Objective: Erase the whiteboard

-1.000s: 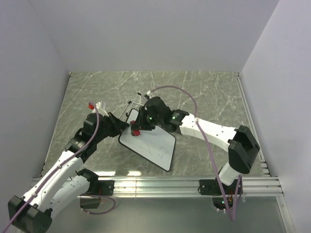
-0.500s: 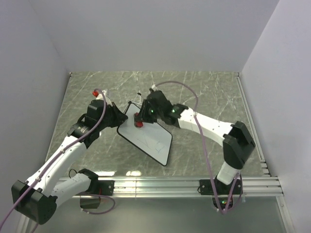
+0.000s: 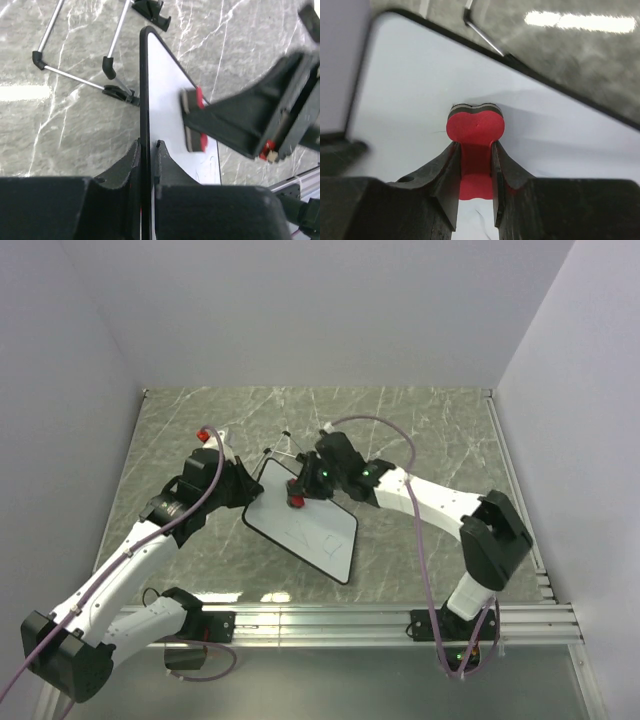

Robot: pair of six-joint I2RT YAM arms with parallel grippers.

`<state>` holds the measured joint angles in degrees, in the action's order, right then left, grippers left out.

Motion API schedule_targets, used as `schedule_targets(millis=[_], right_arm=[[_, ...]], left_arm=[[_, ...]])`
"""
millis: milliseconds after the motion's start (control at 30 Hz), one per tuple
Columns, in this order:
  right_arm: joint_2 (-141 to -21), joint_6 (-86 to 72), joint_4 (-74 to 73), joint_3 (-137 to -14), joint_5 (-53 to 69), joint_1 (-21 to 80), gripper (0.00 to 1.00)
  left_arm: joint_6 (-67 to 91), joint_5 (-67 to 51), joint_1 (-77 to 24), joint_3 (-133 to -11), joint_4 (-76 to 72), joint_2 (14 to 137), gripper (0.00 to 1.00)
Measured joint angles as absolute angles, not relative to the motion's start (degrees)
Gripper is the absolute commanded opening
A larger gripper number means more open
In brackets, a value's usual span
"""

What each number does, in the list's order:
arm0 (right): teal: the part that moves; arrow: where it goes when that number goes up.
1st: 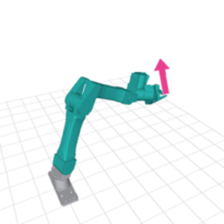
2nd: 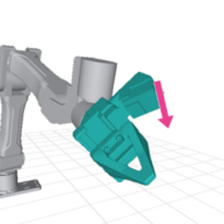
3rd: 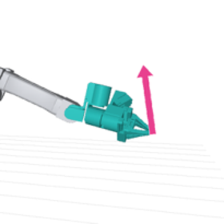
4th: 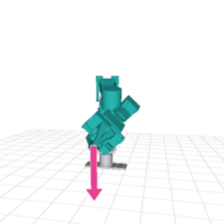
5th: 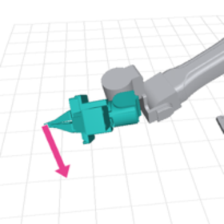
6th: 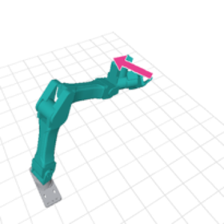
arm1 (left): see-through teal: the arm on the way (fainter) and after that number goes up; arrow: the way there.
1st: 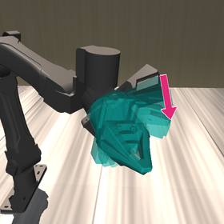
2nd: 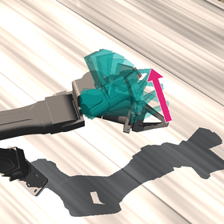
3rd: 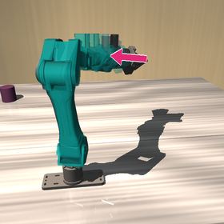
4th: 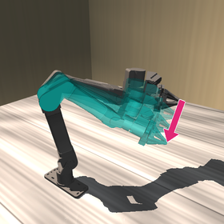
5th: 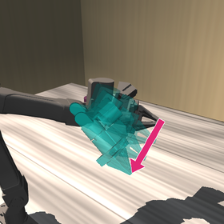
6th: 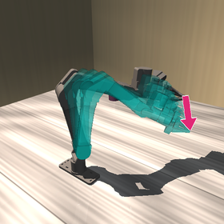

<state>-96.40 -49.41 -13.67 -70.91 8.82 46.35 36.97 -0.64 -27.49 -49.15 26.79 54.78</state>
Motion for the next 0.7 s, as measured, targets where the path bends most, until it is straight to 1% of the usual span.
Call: schedule_targets(millis=[133,267,400,433,567,633,700], right_arm=[[-90.3,-51.1,-10.1,-60.6,8.3,46.3,0.0],[-89.4,-51.6,-10.4,-59.3,8.2,46.3,0.0],[-94.2,-50.3,-18.9,-69.9,8.4,46.3,0.0],[-96.7,-49.8,-22.4,-74.7,8.4,46.3,0.0],[-103.8,-49.2,-28.6,-91.0,9.3,46.5,0.0],[-104.0,-49.3,-29.3,-93.9,9.9,47.2,0.0],[-102.8,-49.7,-29.8,-93.5,10.2,48.2,0.0]], left_arm=[[35.4,-1.1,-27.7,-51.2,27.8,56.2,0.0],[33.2,-1.6,-27.9,-53.3,27.7,57.3,0.0],[31.7,0.6,-27.6,-53.6,27.2,57.1,0.01],[31.5,1.6,-27.5,-53.6,26.9,56.9,0.0],[32.1,2.6,-27.5,-53.6,25.4,56.9,0.0],[32.3,2.5,-27.8,-53.6,24.1,57.0,0.0],[32.4,2.5,-28.1,-53.6,23.2,57.2,0.0]])
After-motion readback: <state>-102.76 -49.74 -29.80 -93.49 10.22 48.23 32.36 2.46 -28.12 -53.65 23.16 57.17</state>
